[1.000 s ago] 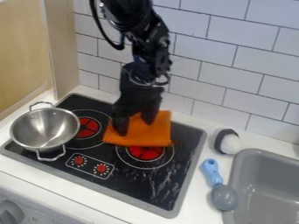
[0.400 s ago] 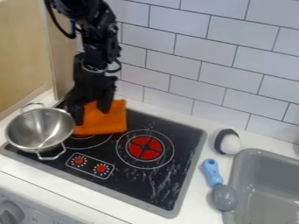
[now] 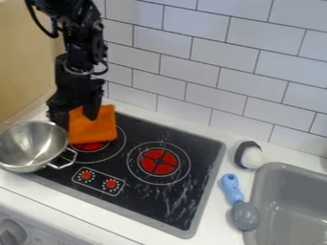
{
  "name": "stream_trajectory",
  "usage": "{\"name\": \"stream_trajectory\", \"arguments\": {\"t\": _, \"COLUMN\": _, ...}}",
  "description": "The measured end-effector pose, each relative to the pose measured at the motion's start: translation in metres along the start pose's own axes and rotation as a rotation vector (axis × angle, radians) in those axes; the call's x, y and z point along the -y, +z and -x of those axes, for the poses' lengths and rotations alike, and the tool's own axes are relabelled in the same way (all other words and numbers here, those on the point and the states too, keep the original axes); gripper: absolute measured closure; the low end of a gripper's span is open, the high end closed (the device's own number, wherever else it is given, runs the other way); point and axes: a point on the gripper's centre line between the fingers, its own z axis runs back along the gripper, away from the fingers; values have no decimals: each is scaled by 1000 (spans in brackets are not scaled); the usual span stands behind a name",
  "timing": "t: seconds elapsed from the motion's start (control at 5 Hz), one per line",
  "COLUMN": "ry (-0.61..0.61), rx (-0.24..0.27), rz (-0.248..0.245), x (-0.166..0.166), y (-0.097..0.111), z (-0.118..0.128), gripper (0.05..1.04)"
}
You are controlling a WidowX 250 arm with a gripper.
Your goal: Move the yellow cloth from right to the left burner
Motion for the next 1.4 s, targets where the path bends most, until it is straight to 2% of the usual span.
{"name": "stream_trajectory", "arguments": {"t": 0.6, "ry": 18, "rx": 0, "rz": -2, "x": -1, "y": -1, "z": -2, "gripper": 85}}
{"name": "stream_trajectory", "arguments": {"t": 0.8, "ry": 23, "rx": 14, "rz": 8, "x": 0, "y": 3, "z": -4, "gripper": 85}}
{"name": "stream_trajectory", "arguments": {"t": 1.0, "ry": 25, "rx": 51, "rz": 53, "x": 3, "y": 22, "z": -7, "gripper": 85}}
{"name": "stream_trajectory", "arguments": {"t": 1.2, "ry": 17, "rx": 73, "rz": 77, "x": -2, "y": 36, "z": -4, "gripper": 85}}
{"name": "stream_trajectory", "arguments": {"t": 1.4, "ry": -2, "rx": 115, "rz": 128, "x": -4, "y": 59, "z": 0, "gripper": 85}}
